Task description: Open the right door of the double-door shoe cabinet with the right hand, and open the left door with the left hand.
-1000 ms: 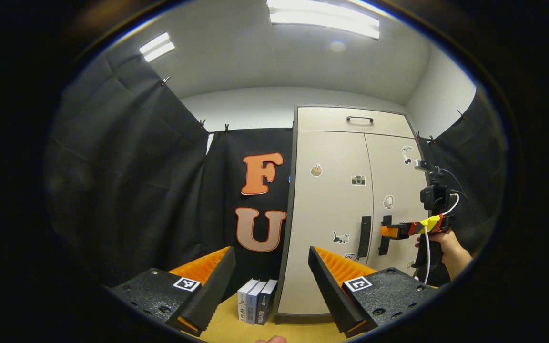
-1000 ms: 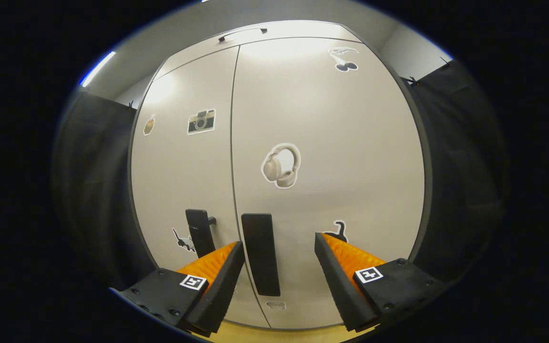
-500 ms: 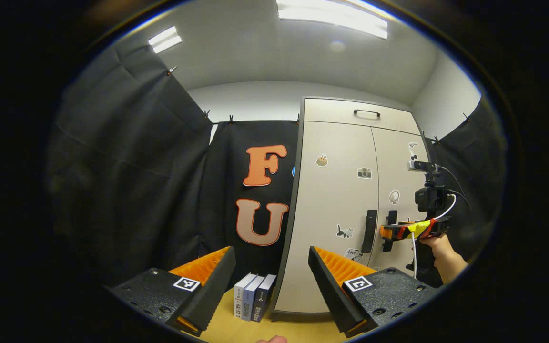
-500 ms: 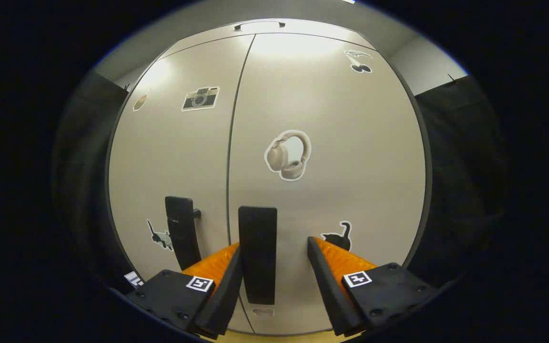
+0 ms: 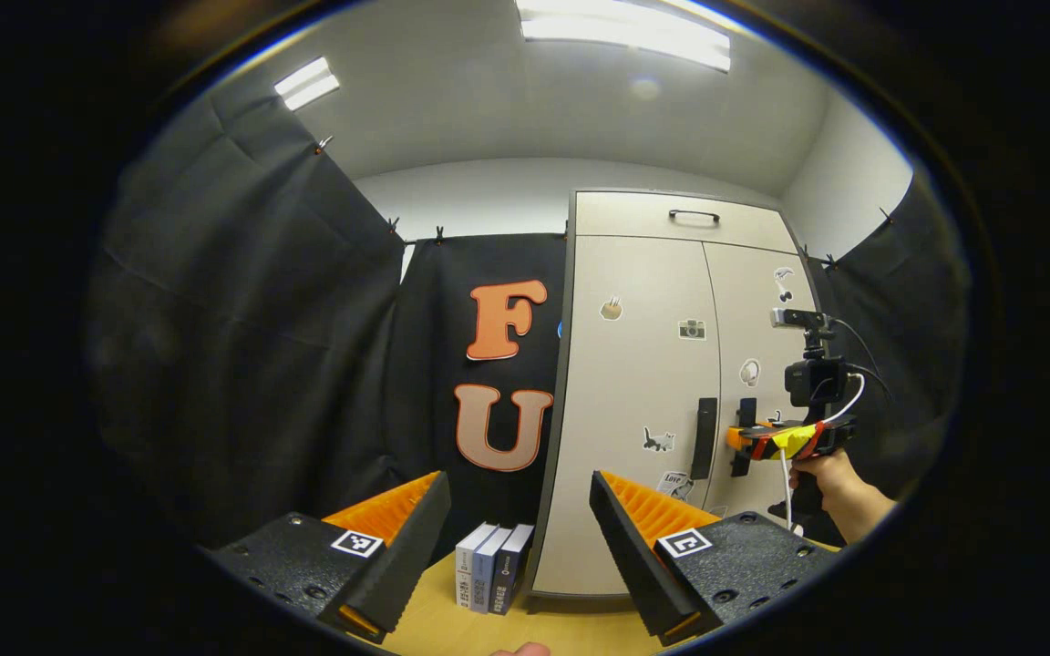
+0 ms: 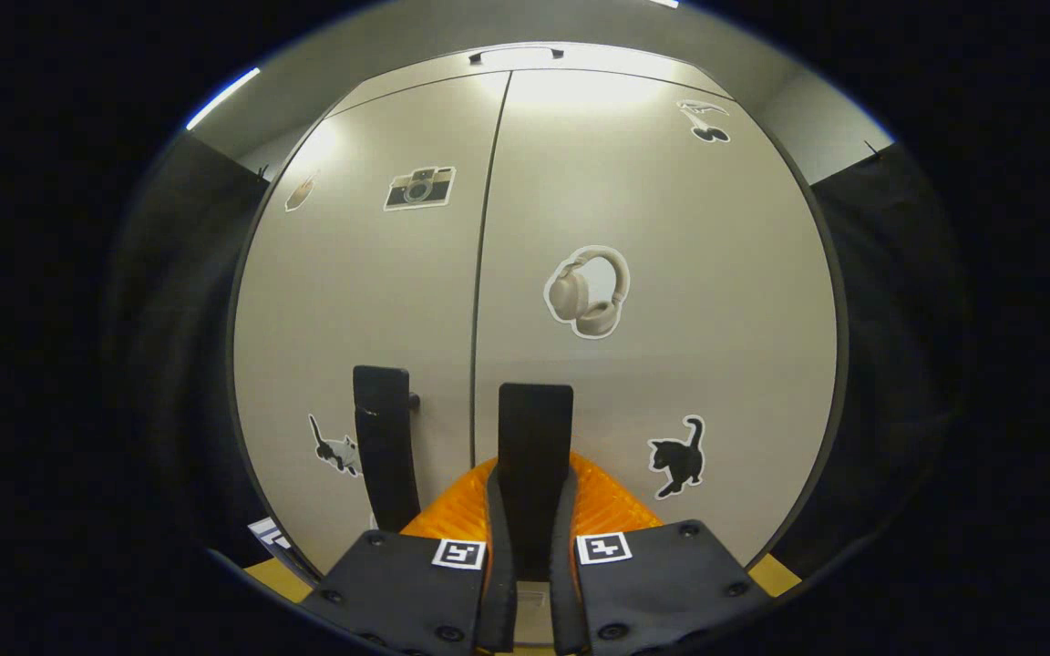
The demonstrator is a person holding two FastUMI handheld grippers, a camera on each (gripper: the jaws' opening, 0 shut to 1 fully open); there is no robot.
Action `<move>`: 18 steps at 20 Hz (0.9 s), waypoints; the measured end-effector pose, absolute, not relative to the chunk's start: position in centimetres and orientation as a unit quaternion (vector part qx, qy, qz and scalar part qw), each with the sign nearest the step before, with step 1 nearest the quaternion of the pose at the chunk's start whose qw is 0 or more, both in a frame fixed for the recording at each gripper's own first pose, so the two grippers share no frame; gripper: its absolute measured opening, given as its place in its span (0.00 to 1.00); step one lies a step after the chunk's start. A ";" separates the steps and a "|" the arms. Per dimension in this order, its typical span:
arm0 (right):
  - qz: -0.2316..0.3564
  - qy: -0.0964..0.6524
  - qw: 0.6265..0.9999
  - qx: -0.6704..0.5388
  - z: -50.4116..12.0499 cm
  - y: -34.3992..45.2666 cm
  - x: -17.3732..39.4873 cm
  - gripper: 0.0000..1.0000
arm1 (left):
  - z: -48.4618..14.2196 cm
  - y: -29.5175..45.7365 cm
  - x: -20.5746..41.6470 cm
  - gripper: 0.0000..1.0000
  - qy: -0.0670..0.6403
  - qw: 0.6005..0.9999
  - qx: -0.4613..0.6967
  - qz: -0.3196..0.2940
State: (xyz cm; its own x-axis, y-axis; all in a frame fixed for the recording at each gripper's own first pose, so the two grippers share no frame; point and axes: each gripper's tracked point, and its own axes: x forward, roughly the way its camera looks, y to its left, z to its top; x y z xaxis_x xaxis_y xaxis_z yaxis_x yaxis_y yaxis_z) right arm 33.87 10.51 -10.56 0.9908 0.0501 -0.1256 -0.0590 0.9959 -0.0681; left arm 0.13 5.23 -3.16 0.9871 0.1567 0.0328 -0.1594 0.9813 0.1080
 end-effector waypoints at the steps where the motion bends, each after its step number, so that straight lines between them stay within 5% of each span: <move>1: 0.035 0.067 0.997 -0.032 -10.6 10.5 33.6 0.23 | -3.3 5.0 0.1 0.94 -0.011 0.996 0.054 0.077; 10: 0.129 0.089 0.987 0.021 -9.4 8.5 25.4 0.23 | -3.3 1.9 -0.3 0.94 -0.005 0.998 0.050 0.042; 18: 0.147 0.098 0.984 0.003 -8.2 4.3 19.7 0.23 | -3.2 0.6 -0.8 0.94 -0.008 0.998 0.046 0.031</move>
